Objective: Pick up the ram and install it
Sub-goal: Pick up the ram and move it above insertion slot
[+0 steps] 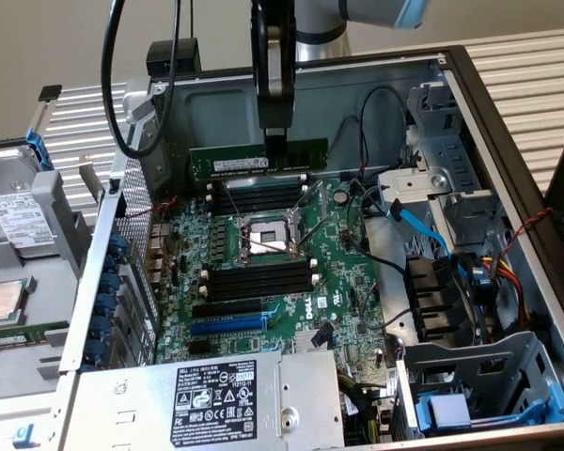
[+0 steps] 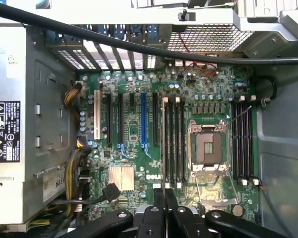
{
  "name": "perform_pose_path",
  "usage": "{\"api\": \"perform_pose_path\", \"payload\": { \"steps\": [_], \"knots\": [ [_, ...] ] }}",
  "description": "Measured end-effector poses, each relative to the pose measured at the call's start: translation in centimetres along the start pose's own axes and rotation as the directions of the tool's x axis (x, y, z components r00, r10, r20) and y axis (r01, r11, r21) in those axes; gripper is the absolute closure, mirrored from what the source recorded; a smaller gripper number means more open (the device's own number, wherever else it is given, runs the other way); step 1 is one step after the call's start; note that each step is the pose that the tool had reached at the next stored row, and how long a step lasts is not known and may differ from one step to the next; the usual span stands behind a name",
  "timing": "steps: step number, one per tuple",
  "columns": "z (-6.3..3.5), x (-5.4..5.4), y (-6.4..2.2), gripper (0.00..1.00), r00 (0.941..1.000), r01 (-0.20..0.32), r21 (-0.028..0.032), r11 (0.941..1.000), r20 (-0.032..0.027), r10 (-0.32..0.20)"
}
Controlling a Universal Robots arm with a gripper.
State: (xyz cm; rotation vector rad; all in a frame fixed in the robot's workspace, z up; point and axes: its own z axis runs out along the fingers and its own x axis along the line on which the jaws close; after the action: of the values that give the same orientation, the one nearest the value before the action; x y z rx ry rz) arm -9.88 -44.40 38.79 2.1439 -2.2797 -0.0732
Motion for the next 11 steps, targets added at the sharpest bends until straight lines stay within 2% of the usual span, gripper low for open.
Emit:
{"api": "perform_pose_path", "payload": {
  "steps": [6,11],
  "knots": [
    [0.33,-1.1,0.05,0.88,1.0000,0.000,0.0041,1.0000,0.0060,0.000],
    [0.66,-1.9,0.11,0.88,0.9998,0.001,0.0102,0.9999,0.0180,-0.001]
  ]
}}
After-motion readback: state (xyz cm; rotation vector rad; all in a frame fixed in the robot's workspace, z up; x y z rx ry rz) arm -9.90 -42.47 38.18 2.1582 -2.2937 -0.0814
